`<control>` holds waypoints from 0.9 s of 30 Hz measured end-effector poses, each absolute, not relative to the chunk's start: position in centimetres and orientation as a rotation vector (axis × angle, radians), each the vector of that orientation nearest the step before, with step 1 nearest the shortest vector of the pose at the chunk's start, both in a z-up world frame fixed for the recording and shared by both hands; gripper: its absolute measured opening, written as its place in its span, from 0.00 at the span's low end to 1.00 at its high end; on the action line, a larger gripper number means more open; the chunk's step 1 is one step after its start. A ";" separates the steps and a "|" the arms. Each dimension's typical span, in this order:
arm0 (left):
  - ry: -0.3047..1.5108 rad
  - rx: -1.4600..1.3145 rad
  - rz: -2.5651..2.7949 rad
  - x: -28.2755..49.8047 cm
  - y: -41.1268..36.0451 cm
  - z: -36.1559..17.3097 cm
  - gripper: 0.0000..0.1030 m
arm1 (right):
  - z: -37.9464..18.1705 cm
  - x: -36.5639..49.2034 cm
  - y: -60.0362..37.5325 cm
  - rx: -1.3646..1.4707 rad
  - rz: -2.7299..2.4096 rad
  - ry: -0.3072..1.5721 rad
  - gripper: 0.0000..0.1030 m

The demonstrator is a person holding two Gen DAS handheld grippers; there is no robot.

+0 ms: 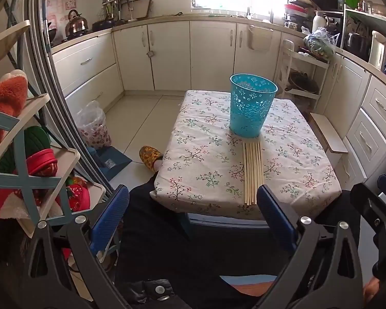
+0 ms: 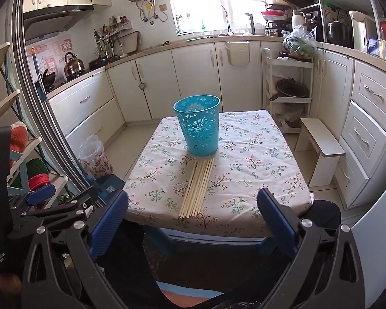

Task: Organize utensils

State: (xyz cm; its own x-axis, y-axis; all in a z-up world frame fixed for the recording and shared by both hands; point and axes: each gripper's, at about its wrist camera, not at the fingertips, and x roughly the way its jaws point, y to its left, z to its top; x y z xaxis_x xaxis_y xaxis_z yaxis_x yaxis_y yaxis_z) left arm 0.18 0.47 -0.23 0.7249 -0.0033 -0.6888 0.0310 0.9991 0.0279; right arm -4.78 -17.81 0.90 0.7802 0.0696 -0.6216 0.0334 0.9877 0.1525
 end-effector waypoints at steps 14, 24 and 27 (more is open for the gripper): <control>0.759 0.029 -0.021 0.0 0.7 0.0 0.93 | 1.1 -4.8 -17.7 0.160 0.044 0.680 0.93; 0.759 0.027 -0.023 0.1 0.8 -0.1 0.93 | 1.1 -4.8 -17.6 0.159 0.048 0.681 0.93; 0.759 0.026 -0.023 0.0 0.8 0.0 0.93 | 1.0 -4.9 -17.5 0.159 0.054 0.681 0.93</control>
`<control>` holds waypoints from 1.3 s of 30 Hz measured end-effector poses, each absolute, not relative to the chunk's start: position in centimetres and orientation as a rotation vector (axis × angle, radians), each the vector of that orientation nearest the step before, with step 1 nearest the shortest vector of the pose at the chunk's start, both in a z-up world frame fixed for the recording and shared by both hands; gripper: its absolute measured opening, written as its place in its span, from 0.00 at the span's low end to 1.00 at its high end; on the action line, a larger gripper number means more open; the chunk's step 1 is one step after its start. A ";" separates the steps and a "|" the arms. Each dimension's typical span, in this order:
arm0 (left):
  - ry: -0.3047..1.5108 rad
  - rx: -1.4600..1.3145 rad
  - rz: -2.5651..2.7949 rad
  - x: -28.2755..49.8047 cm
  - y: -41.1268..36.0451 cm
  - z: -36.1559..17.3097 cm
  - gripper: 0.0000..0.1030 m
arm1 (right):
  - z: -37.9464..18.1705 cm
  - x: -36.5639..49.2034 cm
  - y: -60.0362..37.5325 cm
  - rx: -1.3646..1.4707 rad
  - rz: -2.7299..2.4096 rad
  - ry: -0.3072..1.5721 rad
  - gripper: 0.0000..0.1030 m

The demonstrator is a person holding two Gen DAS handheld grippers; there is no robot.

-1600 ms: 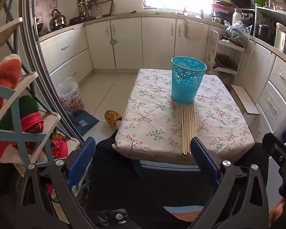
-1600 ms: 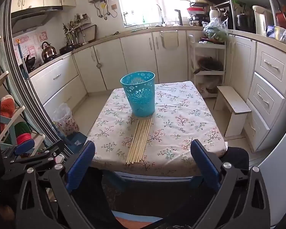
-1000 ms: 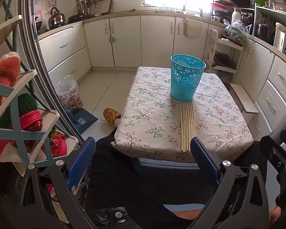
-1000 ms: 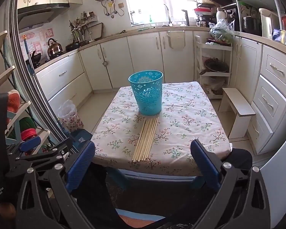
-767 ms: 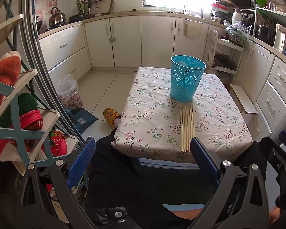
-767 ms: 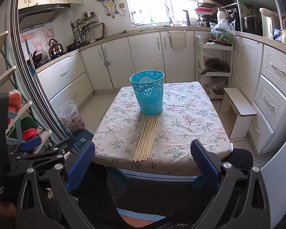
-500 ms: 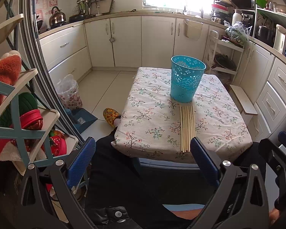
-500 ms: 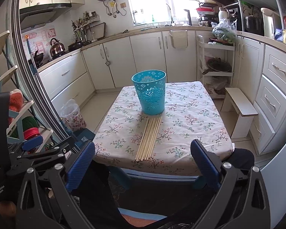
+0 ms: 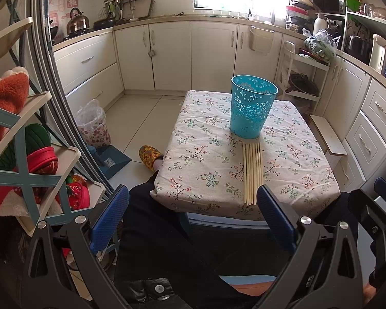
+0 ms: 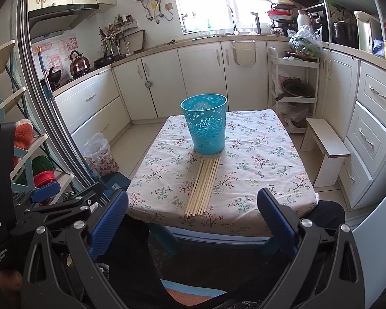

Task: Organize utensils

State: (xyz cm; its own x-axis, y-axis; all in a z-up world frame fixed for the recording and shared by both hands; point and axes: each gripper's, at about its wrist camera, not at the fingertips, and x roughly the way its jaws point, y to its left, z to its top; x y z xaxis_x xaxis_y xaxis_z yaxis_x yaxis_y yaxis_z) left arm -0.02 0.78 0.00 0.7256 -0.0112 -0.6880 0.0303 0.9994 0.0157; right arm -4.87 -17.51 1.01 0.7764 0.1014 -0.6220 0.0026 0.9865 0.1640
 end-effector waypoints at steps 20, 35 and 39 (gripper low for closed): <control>0.758 0.023 -0.024 -0.1 0.8 0.0 0.93 | 1.1 -5.0 -16.9 0.154 0.081 0.674 0.93; 0.758 0.021 -0.024 0.0 0.8 -0.1 0.93 | 1.2 -5.1 -16.8 0.155 0.096 0.669 0.93; 0.756 0.017 -0.023 -0.1 0.8 0.1 0.93 | 1.4 -5.1 -16.6 0.151 0.104 0.662 0.93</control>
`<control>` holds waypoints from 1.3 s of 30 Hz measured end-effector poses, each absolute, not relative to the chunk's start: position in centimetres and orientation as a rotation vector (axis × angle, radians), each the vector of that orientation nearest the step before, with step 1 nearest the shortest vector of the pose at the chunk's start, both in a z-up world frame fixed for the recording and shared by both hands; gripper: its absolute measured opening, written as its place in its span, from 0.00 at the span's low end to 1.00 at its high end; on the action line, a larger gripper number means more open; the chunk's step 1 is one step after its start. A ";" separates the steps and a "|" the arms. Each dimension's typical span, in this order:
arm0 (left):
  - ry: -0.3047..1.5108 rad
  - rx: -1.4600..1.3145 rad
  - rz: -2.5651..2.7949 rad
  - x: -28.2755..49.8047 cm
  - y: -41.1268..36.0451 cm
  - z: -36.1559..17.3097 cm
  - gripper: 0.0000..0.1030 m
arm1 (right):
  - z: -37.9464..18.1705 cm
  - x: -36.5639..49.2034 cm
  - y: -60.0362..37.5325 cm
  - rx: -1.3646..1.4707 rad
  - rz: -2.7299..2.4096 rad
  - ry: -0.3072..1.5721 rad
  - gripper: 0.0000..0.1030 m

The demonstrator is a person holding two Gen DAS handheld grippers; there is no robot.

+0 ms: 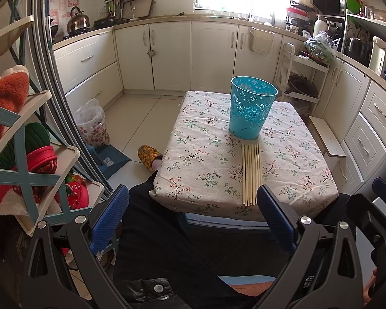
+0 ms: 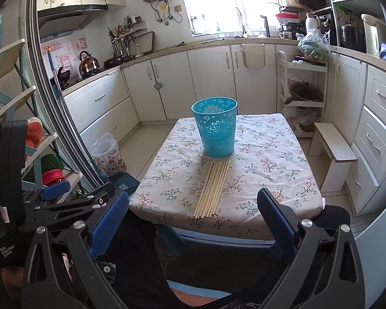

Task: Organize utensils

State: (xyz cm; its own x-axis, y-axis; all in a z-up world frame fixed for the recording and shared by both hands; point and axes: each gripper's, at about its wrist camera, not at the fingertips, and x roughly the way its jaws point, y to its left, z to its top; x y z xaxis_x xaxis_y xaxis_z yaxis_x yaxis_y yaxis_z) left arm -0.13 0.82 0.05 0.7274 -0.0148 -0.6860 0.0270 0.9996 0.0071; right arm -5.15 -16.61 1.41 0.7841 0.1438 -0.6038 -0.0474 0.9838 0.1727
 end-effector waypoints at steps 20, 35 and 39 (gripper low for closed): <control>0.770 -0.032 -0.024 0.3 1.3 -0.3 0.93 | 1.3 -4.9 -16.4 0.154 0.119 0.661 0.93; 0.761 -0.037 -0.028 0.1 1.6 0.1 0.93 | 1.4 -5.2 -16.3 0.157 0.119 0.655 0.93; 0.760 -0.037 -0.027 0.1 1.6 0.0 0.93 | 1.4 -5.2 -16.3 0.157 0.119 0.655 0.93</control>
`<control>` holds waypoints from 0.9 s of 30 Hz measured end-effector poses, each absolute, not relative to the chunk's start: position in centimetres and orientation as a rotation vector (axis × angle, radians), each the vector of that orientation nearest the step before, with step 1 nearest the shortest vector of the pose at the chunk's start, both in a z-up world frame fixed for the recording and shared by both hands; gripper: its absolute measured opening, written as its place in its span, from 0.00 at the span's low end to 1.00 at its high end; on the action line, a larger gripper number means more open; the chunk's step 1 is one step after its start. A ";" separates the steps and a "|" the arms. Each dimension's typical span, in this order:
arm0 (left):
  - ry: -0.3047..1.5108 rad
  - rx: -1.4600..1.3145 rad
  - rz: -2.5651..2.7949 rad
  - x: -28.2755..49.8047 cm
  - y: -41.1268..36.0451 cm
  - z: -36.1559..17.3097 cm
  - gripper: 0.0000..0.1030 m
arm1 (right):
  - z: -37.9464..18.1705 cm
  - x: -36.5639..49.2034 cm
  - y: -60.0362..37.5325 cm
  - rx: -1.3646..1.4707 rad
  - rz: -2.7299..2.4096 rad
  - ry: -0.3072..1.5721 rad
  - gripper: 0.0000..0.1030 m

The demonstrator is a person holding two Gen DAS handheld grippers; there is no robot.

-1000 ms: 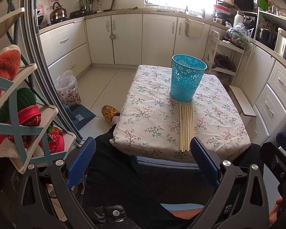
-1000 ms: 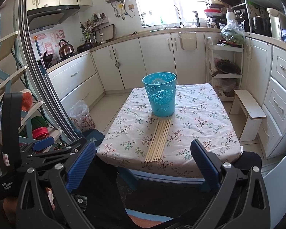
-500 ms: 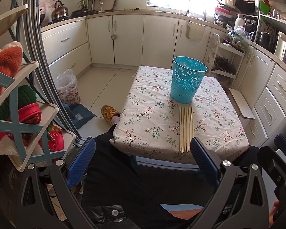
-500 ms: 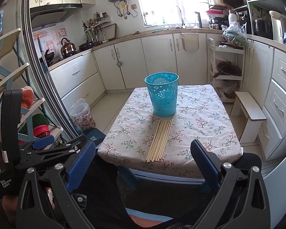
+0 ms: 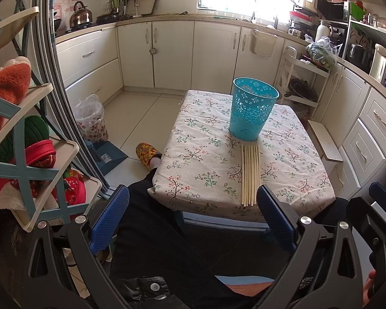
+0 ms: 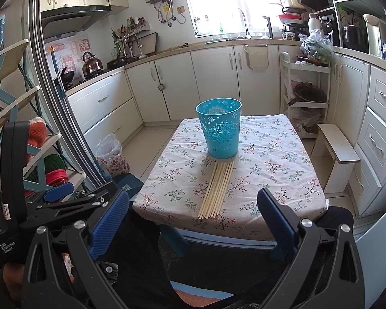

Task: Organize utensils

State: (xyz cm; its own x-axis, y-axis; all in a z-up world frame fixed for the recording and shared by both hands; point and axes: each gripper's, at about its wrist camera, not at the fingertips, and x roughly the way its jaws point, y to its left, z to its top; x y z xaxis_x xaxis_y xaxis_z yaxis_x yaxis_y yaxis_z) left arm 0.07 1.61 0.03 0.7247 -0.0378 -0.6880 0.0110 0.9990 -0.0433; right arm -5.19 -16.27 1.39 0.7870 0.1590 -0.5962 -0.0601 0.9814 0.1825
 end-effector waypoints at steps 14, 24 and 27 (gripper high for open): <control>0.763 -0.039 -0.039 0.1 1.1 0.0 0.93 | 1.5 -5.2 -15.9 0.150 0.113 0.645 0.93; 0.789 -0.044 -0.037 1.0 1.4 -0.7 0.93 | 1.1 -4.5 -16.5 0.160 0.123 0.664 0.93; 0.788 -0.055 -0.039 1.0 1.7 -0.6 0.93 | 1.3 -4.6 -16.4 0.153 0.125 0.655 0.93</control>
State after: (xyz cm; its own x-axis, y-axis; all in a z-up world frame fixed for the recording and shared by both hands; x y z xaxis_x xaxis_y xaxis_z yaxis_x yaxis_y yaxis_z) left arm 0.97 1.70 -0.63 0.7047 -0.0554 -0.7073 0.0140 0.9978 -0.0641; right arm -4.63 -16.45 1.28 0.7863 0.1639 -0.5957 -0.0674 0.9812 0.1811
